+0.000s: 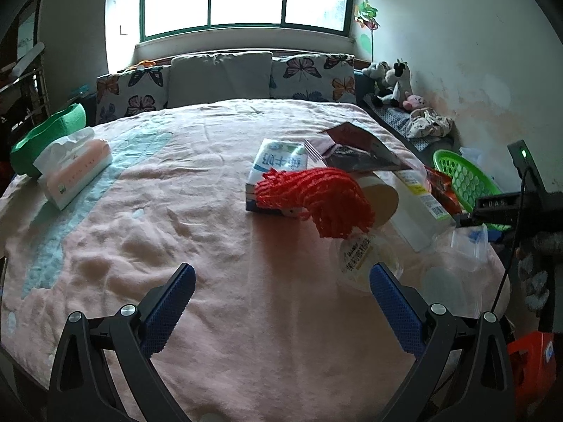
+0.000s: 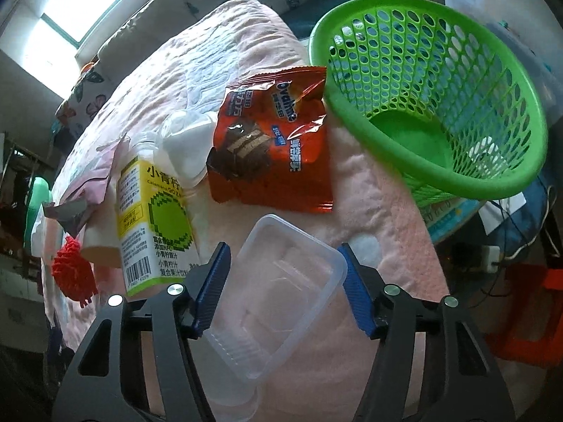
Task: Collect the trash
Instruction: 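Grasp the clear plastic box with the right gripper while the left gripper approaches the red mesh scrubber, then grasp the red mesh scrubber with the left gripper while the right gripper carries the box to the basket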
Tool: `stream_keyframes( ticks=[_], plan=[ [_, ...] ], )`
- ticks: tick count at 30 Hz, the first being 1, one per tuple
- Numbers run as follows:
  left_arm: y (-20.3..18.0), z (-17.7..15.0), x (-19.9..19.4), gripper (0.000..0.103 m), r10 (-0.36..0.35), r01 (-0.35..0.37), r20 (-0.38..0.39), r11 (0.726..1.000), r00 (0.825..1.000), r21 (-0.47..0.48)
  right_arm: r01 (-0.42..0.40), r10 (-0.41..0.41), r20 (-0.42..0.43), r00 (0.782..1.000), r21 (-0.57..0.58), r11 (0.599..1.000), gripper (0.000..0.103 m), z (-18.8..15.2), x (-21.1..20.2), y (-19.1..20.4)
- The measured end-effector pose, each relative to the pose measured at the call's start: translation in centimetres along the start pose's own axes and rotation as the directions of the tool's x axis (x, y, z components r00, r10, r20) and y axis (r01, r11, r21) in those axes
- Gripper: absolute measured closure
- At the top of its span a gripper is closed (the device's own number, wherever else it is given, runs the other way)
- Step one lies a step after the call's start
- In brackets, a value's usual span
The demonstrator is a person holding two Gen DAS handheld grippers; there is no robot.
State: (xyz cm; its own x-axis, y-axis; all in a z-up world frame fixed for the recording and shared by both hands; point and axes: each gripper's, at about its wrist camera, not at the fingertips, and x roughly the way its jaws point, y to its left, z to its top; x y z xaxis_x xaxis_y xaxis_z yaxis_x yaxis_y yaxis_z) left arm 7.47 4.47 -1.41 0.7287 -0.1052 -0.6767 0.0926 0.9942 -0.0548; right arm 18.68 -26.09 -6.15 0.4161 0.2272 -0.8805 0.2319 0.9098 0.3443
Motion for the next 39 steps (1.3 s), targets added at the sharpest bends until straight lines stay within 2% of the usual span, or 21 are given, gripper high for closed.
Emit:
stream_keyframes(
  ticks=[9, 13, 20, 29, 34, 35, 39],
  plan=[
    [0.1, 1.0, 0.8, 0.007, -0.013, 0.012, -0.022, 0.999, 1.000, -0.047, -0.020, 0.020, 0.004, 1.000, -0.029, 0.999, 0.044, 0.0, -0.2, -0.2],
    [0.1, 2.1, 1.2, 0.007, 0.000, -0.001, -0.025, 0.998, 1.000, -0.064, -0.028, 0.027, -0.003, 1.000, -0.032, 0.999, 0.041, 0.1, 0.1, 0.0],
    [-0.1, 4.5, 2.6, 0.007, -0.012, 0.007, -0.039, 0.994, 0.999, -0.112, -0.028, 0.029, 0.012, 0.999, -0.073, 0.997, 0.043, 0.1, 0.1, 0.4],
    [-1.1, 6.3, 5.6, 0.008, -0.027, 0.018, -0.084, 0.995, 0.996, -0.101, -0.041, 0.057, 0.095, 0.994, -0.166, 0.985, 0.043, -0.6, -2.8, 1.1],
    [-0.8, 6.4, 7.1, 0.029, -0.071, 0.053, -0.130, 0.990, 0.989, -0.134, -0.036, 0.068, 0.148, 0.987, -0.214, 0.976, 0.043, -0.6, -4.3, 1.2],
    [-0.6, 6.3, 7.2, 0.030, -0.078, 0.058, -0.134, 0.988, 0.988, -0.143, -0.033, 0.069, 0.156, 0.985, -0.224, 0.974, 0.043, -0.6, -4.6, 1.2],
    [-0.3, 5.9, 7.3, 0.047, -0.104, 0.082, -0.130, 0.983, 0.986, -0.165, -0.021, 0.069, 0.183, 0.981, -0.251, 0.968, 0.043, -0.8, -5.4, 1.2]
  ],
)
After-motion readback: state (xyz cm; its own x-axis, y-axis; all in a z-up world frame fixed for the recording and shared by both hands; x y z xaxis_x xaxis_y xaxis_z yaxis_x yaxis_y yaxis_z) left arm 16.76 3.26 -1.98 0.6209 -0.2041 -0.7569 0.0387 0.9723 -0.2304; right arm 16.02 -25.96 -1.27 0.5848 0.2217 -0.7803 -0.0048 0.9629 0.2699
